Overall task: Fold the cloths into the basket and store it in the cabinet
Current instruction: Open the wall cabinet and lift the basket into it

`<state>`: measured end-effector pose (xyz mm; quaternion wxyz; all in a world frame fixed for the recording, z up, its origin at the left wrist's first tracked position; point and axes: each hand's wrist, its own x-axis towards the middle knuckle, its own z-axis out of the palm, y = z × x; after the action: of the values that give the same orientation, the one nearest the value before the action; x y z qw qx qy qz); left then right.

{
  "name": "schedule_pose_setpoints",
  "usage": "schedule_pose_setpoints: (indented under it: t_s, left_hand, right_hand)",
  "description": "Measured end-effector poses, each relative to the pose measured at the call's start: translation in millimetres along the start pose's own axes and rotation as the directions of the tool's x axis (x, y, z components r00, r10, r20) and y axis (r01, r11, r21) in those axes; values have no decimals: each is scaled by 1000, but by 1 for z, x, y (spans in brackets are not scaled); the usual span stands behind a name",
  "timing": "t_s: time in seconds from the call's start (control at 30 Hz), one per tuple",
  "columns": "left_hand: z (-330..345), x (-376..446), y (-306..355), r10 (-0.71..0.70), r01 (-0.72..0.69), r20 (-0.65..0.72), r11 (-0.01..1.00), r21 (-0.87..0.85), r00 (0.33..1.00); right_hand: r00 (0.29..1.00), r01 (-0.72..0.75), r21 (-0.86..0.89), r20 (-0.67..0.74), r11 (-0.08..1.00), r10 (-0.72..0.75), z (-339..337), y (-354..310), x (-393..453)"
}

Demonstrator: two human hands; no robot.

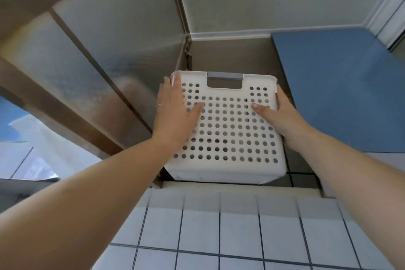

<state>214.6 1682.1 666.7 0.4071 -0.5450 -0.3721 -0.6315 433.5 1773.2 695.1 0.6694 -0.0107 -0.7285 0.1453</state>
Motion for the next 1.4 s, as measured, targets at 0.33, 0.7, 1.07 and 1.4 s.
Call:
schedule_pose_setpoints:
  t_s: [0.33,0.7,1.07,1.4]
  left_hand:
    - [39,-70,-30,369,-630,517,553,546,772]
    - [68,-72,-40,203,-443,434,688,575,878]
    - [101,-89,-47,-9,-277,476,804,526,879]
    - [101,-79,-47,-122,-188,567,869,457,815]
  right_hand:
    - [995,28,-243,-86,970,-50,23,33,-7]
    - [925,373,-878,326,301,-196,30,92,-83]
    - [906,377,-903,406,207,118,30,103,-79]
    - [880,355,-908,404,222,249,39,100,-69]
